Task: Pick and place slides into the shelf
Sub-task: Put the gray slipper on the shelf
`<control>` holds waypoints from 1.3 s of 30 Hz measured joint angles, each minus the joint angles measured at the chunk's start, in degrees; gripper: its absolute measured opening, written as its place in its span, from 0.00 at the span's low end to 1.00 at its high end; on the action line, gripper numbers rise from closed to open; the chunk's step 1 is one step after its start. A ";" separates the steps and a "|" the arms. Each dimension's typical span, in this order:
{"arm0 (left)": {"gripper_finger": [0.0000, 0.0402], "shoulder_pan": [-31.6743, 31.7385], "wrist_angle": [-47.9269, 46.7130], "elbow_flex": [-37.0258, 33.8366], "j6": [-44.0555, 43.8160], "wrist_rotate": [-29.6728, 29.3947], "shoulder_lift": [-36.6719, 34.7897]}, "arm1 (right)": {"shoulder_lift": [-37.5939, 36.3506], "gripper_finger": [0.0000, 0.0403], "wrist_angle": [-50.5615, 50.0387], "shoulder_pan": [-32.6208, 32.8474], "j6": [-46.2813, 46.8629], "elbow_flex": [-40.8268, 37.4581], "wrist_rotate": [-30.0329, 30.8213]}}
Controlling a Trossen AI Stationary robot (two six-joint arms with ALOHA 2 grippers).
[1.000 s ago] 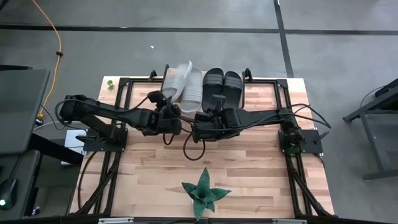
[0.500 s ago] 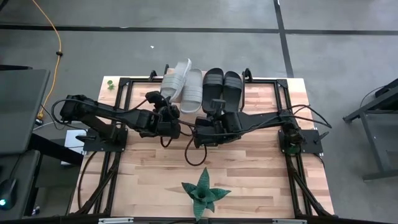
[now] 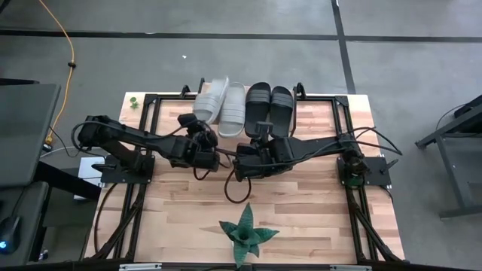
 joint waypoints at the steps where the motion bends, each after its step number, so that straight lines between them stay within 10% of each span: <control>1: 0.04 0.03 -1.65 -0.07 -0.89 0.25 0.16 | 0.00 0.00 0.01 0.00 -0.01 0.00 -0.01; 39: 0.03 0.75 -7.10 -0.01 -8.00 1.69 3.49 | 0.00 0.00 0.81 0.55 -0.45 0.00 0.00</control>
